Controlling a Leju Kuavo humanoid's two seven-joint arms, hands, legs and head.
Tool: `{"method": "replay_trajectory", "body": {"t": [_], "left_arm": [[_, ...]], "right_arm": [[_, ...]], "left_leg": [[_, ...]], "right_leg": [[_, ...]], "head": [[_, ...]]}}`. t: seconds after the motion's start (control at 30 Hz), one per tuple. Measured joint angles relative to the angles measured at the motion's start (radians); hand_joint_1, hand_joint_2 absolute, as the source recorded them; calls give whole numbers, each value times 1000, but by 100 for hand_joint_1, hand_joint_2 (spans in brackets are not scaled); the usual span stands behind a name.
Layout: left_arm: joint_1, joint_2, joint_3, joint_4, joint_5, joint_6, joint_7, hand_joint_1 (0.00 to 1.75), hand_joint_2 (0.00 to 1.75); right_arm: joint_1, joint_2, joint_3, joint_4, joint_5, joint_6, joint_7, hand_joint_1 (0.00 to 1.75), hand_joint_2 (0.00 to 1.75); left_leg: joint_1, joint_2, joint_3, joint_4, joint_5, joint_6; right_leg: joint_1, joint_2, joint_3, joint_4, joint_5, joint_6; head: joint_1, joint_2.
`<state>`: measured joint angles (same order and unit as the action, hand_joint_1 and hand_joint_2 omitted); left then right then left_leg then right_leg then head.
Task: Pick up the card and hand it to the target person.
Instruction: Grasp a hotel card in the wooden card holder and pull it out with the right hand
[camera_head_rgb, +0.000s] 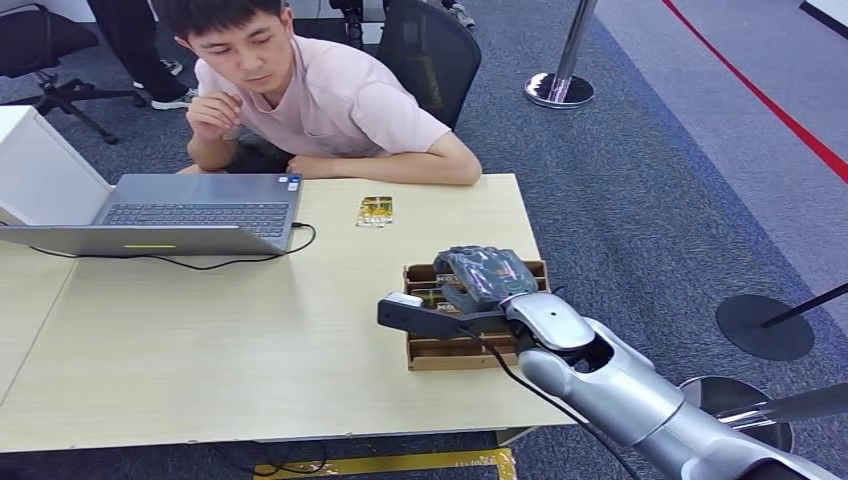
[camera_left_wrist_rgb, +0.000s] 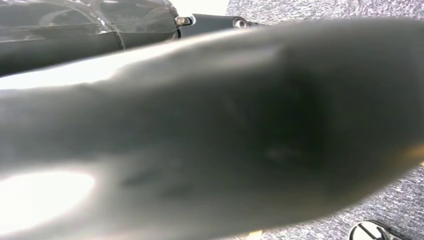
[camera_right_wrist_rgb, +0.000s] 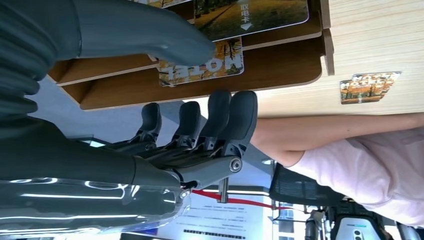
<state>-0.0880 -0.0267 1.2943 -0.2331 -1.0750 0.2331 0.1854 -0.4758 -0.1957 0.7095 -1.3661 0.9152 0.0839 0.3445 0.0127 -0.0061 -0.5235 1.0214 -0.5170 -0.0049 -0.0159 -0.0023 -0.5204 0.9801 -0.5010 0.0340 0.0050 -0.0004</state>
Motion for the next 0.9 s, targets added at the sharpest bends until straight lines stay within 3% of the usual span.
{"method": "replay_trajectory", "body": {"t": [0.9], "left_arm": [[0, 0, 0, 0, 0, 0, 0, 0, 0]], "right_arm": [[0, 0, 0, 2, 0, 0, 0, 101, 175]], "left_leg": [[0, 0, 0, 0, 0, 0]], "right_leg": [[0, 0, 0, 0, 0, 0]], "head": [[0, 0]]}}
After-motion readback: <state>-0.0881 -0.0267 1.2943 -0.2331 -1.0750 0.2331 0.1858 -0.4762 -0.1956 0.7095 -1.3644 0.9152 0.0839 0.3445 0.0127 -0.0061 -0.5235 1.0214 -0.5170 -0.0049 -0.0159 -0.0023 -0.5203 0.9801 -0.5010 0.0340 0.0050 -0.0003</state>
